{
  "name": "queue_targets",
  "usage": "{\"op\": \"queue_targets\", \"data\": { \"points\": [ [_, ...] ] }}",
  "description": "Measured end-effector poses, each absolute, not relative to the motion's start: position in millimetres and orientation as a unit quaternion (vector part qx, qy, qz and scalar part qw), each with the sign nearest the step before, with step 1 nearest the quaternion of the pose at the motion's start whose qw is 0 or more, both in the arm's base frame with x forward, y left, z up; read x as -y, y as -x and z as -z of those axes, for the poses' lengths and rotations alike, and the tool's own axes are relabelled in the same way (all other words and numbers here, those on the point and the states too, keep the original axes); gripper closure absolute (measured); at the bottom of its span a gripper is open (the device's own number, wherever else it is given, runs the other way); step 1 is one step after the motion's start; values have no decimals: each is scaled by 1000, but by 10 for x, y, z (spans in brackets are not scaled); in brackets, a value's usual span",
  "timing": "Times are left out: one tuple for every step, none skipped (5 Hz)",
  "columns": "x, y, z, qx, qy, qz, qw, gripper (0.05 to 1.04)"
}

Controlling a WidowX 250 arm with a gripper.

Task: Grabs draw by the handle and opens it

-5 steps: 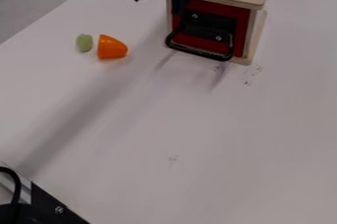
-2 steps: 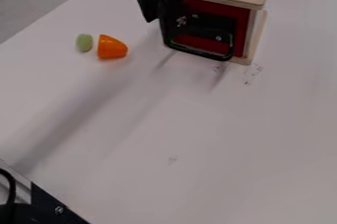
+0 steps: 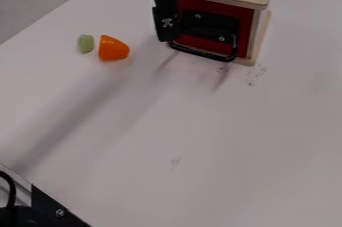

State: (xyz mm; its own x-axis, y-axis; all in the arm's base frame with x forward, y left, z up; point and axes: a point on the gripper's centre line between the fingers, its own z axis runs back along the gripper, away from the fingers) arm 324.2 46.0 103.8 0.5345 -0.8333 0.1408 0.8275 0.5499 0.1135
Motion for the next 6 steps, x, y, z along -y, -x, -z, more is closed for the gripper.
{"op": "queue_targets", "data": {
  "points": [
    [-366, -3319, -998, 61, -46, 548, 833, 83],
    [-300, -3370, -998, 59, -70, 580, 809, 83],
    [-287, -3371, -880, 44, -62, 590, 804, 83],
    [-258, -3368, -750, 37, -44, 597, 800, 83],
    [-243, -3382, -611, 31, -32, 600, 798, 83],
    [-217, -3389, -569, 39, -29, 603, 796, 83]
  ]
}}
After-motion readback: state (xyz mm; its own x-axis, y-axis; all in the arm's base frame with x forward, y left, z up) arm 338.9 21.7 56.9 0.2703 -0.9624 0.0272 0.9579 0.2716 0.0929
